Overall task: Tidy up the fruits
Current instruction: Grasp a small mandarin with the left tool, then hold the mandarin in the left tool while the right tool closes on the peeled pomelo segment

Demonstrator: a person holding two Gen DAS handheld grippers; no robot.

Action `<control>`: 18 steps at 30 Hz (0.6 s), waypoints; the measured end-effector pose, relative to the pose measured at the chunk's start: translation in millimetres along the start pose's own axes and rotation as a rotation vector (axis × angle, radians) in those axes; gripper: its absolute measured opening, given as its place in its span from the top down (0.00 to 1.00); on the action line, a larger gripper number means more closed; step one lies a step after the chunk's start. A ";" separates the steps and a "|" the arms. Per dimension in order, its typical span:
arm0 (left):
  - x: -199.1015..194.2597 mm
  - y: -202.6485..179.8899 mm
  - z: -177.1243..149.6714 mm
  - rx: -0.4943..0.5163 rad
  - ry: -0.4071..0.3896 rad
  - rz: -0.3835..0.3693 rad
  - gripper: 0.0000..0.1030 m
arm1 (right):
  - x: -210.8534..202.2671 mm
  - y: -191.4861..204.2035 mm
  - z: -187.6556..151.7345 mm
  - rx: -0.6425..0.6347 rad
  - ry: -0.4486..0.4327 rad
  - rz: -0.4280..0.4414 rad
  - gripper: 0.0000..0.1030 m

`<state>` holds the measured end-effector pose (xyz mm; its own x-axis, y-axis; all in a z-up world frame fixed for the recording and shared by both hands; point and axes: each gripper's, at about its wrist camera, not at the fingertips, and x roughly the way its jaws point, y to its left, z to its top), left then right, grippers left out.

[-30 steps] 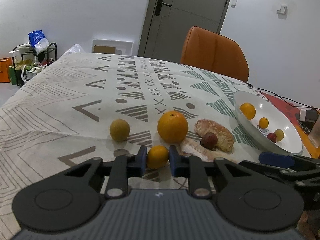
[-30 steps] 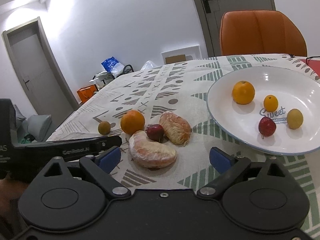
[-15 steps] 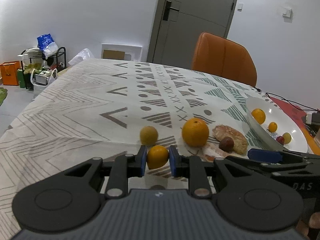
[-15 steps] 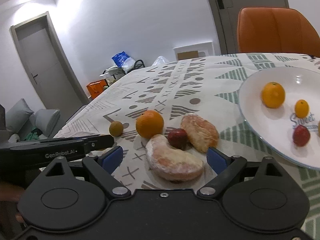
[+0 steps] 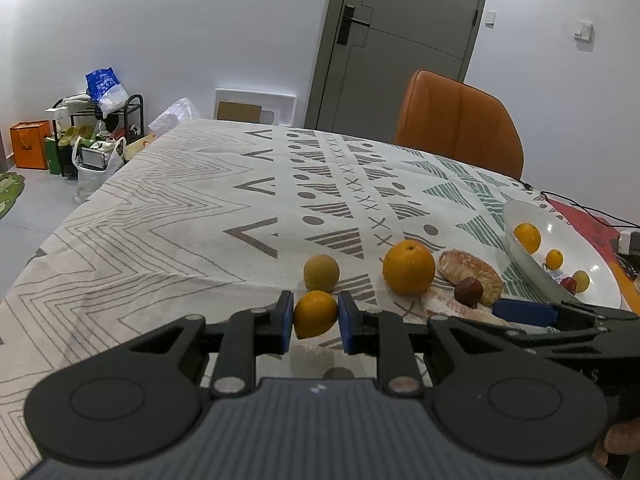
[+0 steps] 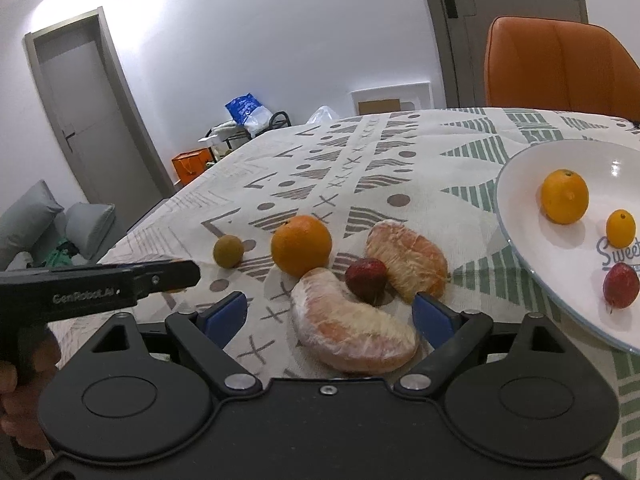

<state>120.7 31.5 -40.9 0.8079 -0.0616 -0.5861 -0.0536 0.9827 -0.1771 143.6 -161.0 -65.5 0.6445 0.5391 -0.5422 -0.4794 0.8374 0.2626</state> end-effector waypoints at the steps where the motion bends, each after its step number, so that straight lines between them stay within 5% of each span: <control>1: 0.0 0.1 0.0 0.001 -0.001 -0.001 0.79 | -1.2 1.2 -0.3 -0.002 0.004 0.000 0.15; 18: -0.7 10.9 -7.4 -0.024 0.006 0.006 0.79 | 0.0 14.3 -3.3 -0.042 0.024 0.044 0.25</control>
<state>115.2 41.0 -48.3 0.8039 -0.0573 -0.5921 -0.0723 0.9785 -0.1929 134.8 -149.3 -64.4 0.6078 0.5727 -0.5501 -0.5318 0.8080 0.2537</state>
